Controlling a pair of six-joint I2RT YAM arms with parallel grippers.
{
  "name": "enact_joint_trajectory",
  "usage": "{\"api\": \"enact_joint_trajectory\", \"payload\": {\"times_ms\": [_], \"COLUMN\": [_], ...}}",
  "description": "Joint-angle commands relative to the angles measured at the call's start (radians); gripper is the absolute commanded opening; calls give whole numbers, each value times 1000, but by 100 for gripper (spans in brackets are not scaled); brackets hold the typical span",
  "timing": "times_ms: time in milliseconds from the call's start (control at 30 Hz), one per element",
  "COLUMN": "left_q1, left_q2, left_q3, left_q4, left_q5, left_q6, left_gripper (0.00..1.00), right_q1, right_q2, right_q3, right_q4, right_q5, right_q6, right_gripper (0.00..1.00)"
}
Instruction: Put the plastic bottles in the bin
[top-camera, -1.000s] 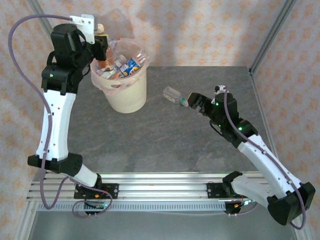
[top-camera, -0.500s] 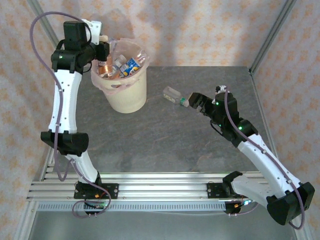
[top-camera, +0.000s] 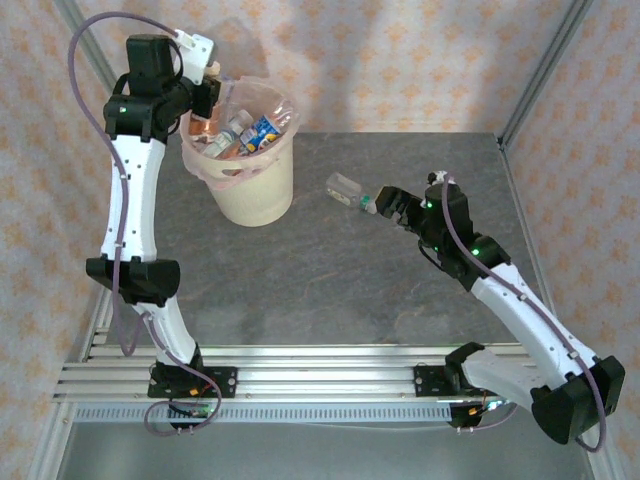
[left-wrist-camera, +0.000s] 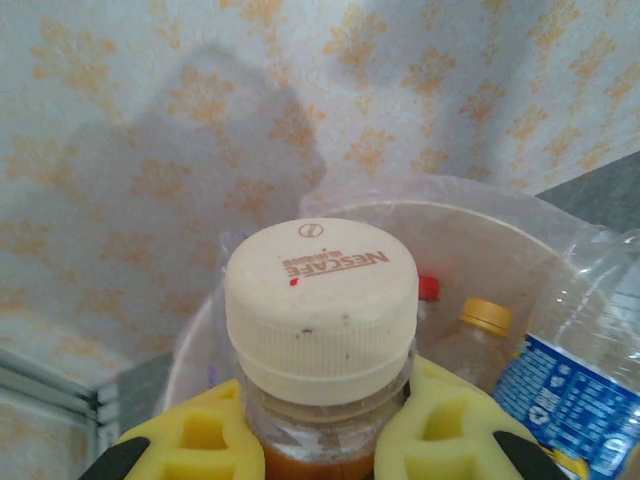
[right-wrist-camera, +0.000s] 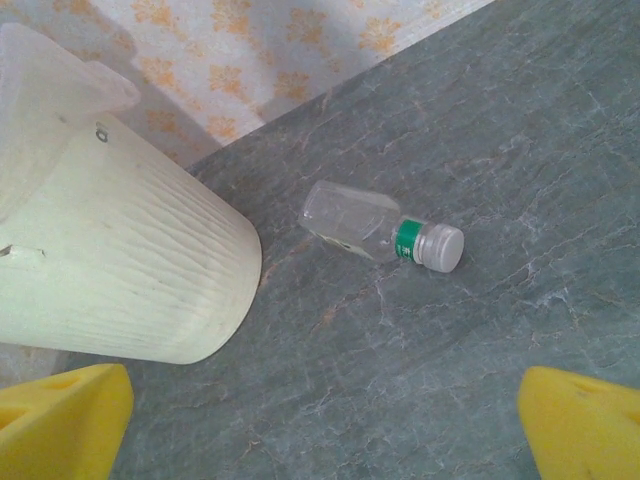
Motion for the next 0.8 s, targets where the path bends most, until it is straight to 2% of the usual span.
{"api": "enact_joint_trajectory", "payload": {"times_ms": [0,200,500,533,600,633,667,767], "left_q1": [4,3,-12,-17,-24,-28,-32,-44], "left_q2": [32,102,181,188,199,202,201,202], "left_q3": [33,81,101,110,119,119,119,120], "left_q4": [88,72,58,47,26,18,15,24], "left_q5": [-45,-7,-54,-62,-59,-50,-42,-2], "left_q6": [123,177,267,274,282,285,286,266], "left_gripper": [0,0,1,6,34,52,62,69], "right_q1": [-6,-6,-6,-6,-6,-6,-6,-8], "right_q2": [-10,-14,22,27,31,34,40,73], "right_q3": [15,9,29,30,31,32,35,63], "right_q4": [-14,-5,-24,-24,-22,-19,-19,-32], "right_q5": [100,146,168,171,181,184,190,191], "right_q6": [67,63,39,40,39,38,37,11], "right_gripper": [99,99,99,99,99,99,99,99]}}
